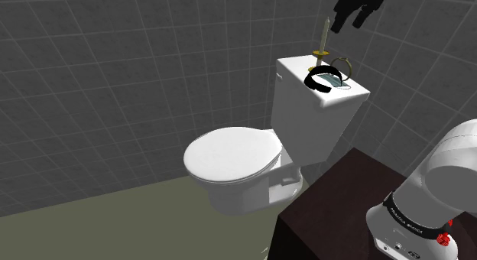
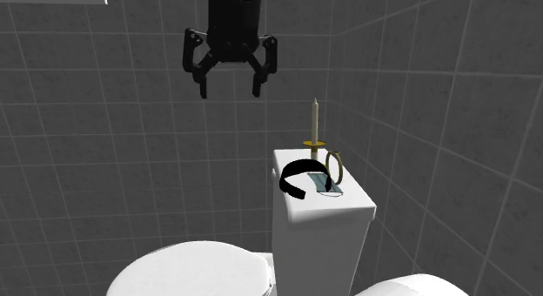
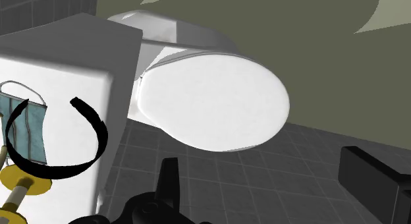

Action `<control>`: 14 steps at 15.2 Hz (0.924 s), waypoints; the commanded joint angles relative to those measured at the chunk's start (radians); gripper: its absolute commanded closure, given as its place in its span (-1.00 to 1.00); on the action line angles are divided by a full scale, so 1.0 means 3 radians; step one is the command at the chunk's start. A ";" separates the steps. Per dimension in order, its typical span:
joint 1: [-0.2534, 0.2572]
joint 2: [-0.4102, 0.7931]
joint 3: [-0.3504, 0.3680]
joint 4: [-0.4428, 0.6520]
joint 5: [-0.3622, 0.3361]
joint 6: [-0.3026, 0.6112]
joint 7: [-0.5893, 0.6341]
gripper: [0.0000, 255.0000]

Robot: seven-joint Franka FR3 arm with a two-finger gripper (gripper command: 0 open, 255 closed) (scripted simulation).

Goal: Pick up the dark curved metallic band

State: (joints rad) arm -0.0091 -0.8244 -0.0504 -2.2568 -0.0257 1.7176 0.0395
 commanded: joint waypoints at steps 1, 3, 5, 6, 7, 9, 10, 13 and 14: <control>0.0000 0.0000 0.0000 0.0000 0.0000 0.0000 0.0000 -1.00; -0.0014 0.0111 -0.0108 -0.0071 -0.0030 0.0152 -0.0102 -1.00; -0.0025 0.0237 -0.0216 -0.0126 -0.0056 0.0305 -0.0204 -1.00; -0.0030 0.0306 -0.0271 -0.0148 -0.0066 0.0381 -0.0256 -1.00; -0.0035 0.0379 -0.0325 -0.0166 -0.0075 0.0457 -0.0308 -1.00; -0.0042 0.0536 -0.0434 -0.0189 -0.0087 0.0607 -0.0415 -1.00; -0.0044 0.0620 -0.0488 -0.0195 -0.0089 0.0681 -0.0469 -1.00; -0.0042 0.0892 -0.0654 -0.0187 -0.0080 0.0897 -0.0637 -1.00; -0.0039 0.0989 -0.0709 -0.0177 -0.0071 0.0967 -0.0696 -1.00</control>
State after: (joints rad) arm -0.0204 -0.5507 -0.2464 -2.3113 -0.0482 1.9903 -0.1507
